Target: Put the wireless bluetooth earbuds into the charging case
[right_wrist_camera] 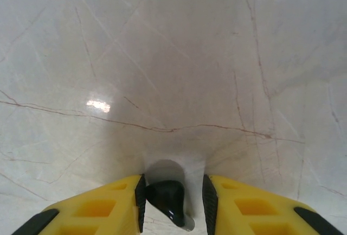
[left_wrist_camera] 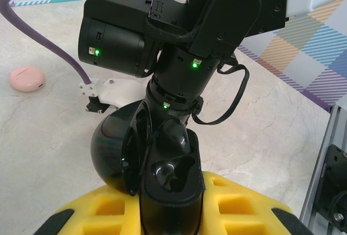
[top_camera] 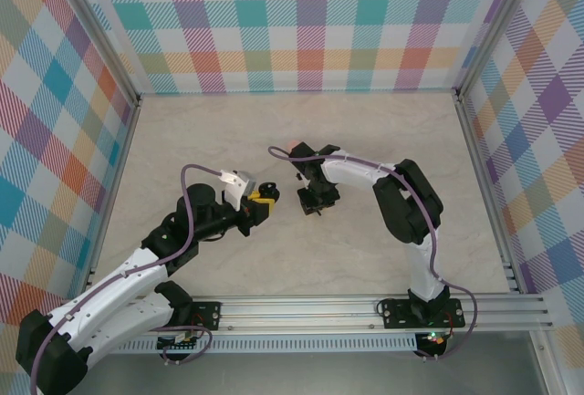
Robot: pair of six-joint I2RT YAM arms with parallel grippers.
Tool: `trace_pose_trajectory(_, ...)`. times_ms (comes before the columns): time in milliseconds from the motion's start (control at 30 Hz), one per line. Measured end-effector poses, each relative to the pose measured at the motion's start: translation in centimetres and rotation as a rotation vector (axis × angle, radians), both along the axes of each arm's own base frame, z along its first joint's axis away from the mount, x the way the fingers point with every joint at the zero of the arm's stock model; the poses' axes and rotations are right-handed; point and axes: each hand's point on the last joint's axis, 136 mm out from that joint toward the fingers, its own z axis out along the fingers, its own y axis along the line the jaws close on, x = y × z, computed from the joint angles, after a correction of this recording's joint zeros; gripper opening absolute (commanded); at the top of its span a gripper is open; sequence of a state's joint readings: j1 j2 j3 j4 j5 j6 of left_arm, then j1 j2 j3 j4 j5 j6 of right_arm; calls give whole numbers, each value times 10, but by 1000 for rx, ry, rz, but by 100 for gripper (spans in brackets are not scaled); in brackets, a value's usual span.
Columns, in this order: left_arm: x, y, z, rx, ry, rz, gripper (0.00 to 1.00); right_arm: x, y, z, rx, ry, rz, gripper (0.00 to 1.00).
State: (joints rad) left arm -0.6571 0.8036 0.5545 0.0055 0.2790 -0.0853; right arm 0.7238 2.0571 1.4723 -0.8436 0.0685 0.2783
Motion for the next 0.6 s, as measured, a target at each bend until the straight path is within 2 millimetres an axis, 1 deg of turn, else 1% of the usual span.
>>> trace_pose_trajectory(267,0,0,0,0,0,0,18,1,-3,-1,-15,-5,-5,26)
trace_pose_trajectory(467,0,0,-1,2,4,1,18,1,-3,0,-14,-10,-7,27)
trace_pose_trajectory(600,4,-2,-10,18,31,9,18,1,-3,1,12,-23,-13,27)
